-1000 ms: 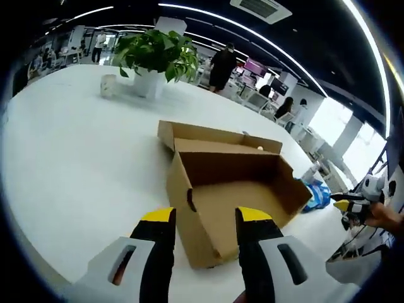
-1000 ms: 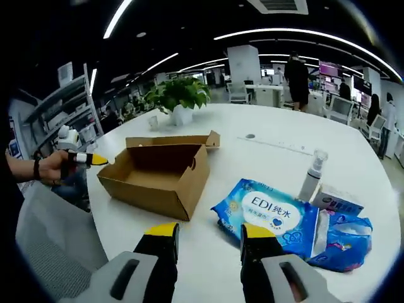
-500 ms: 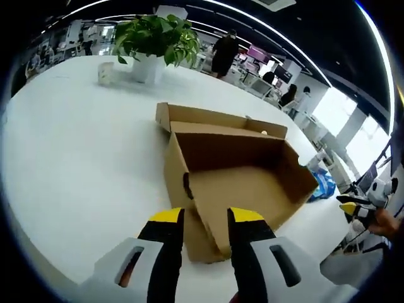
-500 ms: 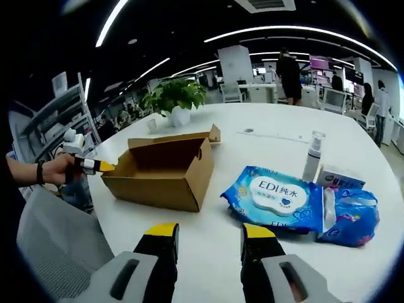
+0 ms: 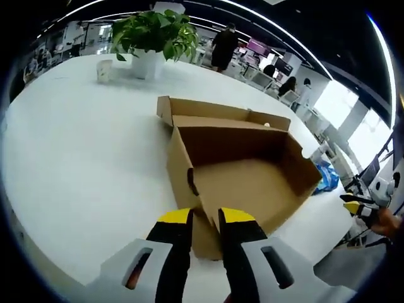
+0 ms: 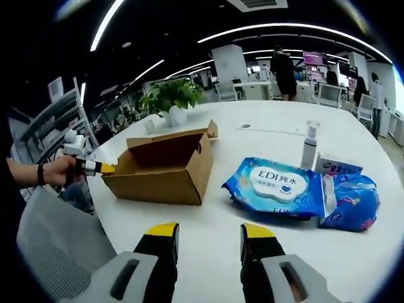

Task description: Operate the shoe box by opening the lid, removing the specified soft item, and placing it in the target area until the item is outside and the box remains undamaged.

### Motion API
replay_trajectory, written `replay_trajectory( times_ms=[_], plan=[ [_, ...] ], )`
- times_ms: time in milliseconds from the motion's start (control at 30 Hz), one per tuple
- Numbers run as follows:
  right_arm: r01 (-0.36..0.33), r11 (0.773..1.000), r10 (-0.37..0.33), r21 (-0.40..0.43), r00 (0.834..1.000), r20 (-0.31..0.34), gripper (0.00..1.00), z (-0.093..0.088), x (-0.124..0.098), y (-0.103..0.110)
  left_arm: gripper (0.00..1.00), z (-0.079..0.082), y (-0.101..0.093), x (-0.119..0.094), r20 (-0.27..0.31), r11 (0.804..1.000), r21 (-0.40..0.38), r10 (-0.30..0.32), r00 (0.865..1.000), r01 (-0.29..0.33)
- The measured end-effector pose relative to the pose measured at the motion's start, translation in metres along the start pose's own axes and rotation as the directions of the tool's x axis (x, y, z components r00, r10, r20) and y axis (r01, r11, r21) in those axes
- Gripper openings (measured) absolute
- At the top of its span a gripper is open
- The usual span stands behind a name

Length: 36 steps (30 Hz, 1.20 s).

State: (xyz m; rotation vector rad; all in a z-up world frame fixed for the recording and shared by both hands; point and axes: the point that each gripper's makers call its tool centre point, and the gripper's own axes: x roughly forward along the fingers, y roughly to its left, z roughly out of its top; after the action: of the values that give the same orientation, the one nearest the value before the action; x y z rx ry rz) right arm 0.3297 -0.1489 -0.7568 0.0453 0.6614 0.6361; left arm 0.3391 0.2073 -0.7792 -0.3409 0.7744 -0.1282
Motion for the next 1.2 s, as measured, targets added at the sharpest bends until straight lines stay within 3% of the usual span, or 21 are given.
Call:
replay_trajectory(
  times_ms=[400, 967, 1200],
  plan=[
    [-0.016, 1.0, 0.016, -0.013, 1.0, 0.001, 0.36, 0.006, 0.005, 0.003, 0.11, 0.001, 0.012, -0.007, -0.013, 1.0, 0.031, 0.005, 1.0, -0.004],
    [-0.046, 0.998, 0.047, -0.039, 0.999, 0.011, 0.36, 0.026, 0.022, 0.01, 0.08, 0.003, 0.019, -0.011, -0.01, 0.998, 0.056, 0.005, 1.0, -0.005],
    [-0.031, 0.999, 0.032, -0.032, 0.999, 0.032, 0.35, 0.043, 0.033, 0.004, 0.07, 0.0, 0.016, -0.012, -0.021, 0.994, 0.108, -0.017, 1.0, 0.019]
  ],
)
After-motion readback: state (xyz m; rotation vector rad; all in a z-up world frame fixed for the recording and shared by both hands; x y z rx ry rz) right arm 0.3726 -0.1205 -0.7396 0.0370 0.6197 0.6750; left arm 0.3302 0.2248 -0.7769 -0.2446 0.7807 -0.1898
